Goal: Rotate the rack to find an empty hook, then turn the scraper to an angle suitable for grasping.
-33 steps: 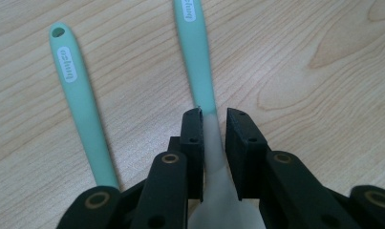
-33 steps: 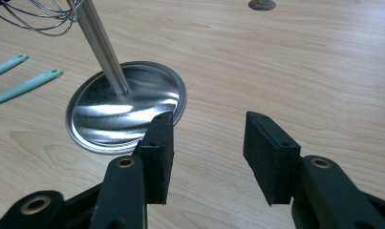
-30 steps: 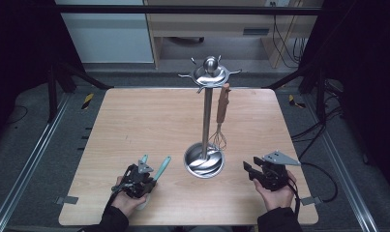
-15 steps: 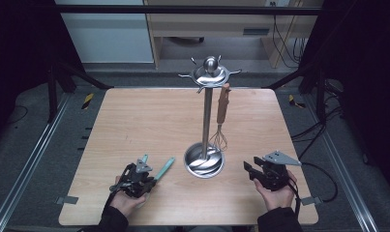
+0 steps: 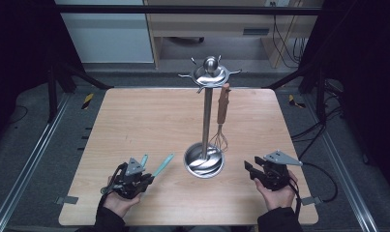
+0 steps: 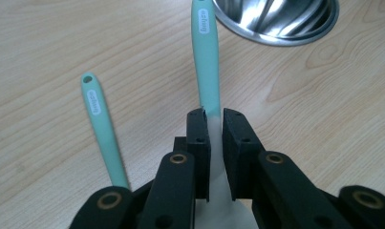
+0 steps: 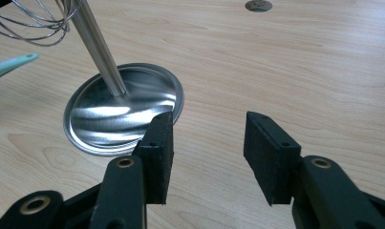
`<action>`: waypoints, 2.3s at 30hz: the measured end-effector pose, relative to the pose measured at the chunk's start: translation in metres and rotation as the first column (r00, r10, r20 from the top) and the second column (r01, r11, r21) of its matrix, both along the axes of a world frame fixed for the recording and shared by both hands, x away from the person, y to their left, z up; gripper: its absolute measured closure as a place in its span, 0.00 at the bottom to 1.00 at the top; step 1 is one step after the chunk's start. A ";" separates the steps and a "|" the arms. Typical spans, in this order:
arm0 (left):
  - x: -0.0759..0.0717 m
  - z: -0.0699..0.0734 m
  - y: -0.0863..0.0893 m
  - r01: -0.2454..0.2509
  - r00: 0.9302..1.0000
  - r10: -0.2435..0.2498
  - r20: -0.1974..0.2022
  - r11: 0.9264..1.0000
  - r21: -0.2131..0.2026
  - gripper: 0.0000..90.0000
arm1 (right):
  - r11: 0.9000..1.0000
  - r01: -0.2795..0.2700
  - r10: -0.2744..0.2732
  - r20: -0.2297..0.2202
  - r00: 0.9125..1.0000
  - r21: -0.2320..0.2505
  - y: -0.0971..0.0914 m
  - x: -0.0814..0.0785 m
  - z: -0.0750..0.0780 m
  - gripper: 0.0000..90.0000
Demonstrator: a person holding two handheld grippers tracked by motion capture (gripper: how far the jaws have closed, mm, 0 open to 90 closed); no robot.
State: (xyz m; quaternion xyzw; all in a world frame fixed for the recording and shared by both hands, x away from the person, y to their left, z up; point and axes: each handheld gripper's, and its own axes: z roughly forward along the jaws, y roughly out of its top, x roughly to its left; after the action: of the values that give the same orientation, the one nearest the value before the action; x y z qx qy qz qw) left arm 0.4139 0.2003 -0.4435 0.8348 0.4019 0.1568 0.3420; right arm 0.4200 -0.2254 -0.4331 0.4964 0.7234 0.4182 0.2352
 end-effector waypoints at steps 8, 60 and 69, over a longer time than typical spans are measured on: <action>-0.009 0.017 0.010 -0.007 0.996 0.013 0.092 0.998 -0.065 0.90 | 1.000 0.014 -0.014 0.001 1.000 0.002 -0.001 0.001 0.000 0.58; -0.049 0.133 0.010 0.111 0.872 0.060 0.486 0.942 -0.317 0.90 | 1.000 0.030 -0.030 0.004 1.000 -0.007 -0.003 0.002 -0.002 0.54; -0.050 0.146 -0.005 0.163 0.844 0.042 0.535 0.930 -0.330 0.90 | 1.000 0.029 -0.029 0.004 1.000 -0.006 -0.003 0.002 -0.001 0.54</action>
State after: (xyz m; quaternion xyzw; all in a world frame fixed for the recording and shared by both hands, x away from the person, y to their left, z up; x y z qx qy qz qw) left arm 0.3637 0.1948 -0.2976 0.6930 0.2858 0.2942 0.5929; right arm 0.4218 -0.2284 -0.4344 0.5052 0.7170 0.4135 0.2442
